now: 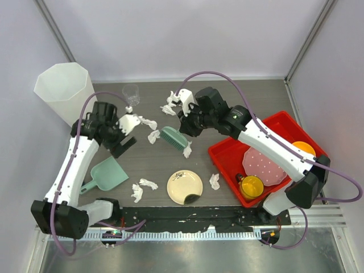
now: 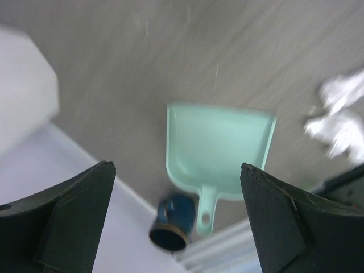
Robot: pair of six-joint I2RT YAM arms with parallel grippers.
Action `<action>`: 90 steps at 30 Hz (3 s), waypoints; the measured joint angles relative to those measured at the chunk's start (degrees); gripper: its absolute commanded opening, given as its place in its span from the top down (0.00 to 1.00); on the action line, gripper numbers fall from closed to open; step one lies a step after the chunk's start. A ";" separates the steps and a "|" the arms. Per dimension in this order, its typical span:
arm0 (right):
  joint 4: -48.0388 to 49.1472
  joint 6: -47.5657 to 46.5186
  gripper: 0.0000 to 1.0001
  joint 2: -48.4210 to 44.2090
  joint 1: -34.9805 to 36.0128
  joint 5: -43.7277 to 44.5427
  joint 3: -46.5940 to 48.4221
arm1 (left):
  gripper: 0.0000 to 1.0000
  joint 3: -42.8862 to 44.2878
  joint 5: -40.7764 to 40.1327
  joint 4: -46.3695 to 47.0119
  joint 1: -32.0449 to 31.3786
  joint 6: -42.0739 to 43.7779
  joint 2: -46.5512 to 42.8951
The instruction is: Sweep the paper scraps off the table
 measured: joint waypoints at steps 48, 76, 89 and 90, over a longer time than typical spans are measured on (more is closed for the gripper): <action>0.98 0.39 0.99 -2.14 0.02 -0.50 -4.79 | 0.30 -28.92 -2.19 -0.98 42.38 48.06 2.14; 5.77 3.04 0.99 5.05 9.09 -12.22 -1.20 | 1.00 -21.55 5.57 -3.04 44.76 44.52 1.20; -19.06 -16.13 0.99 37.38 16.41 -25.97 31.28 | 1.00 -1.31 13.20 -7.19 45.83 23.67 10.60; -20.17 -16.57 0.99 38.99 16.74 -25.22 33.05 | 1.00 -1.31 13.25 -7.26 45.83 23.28 10.60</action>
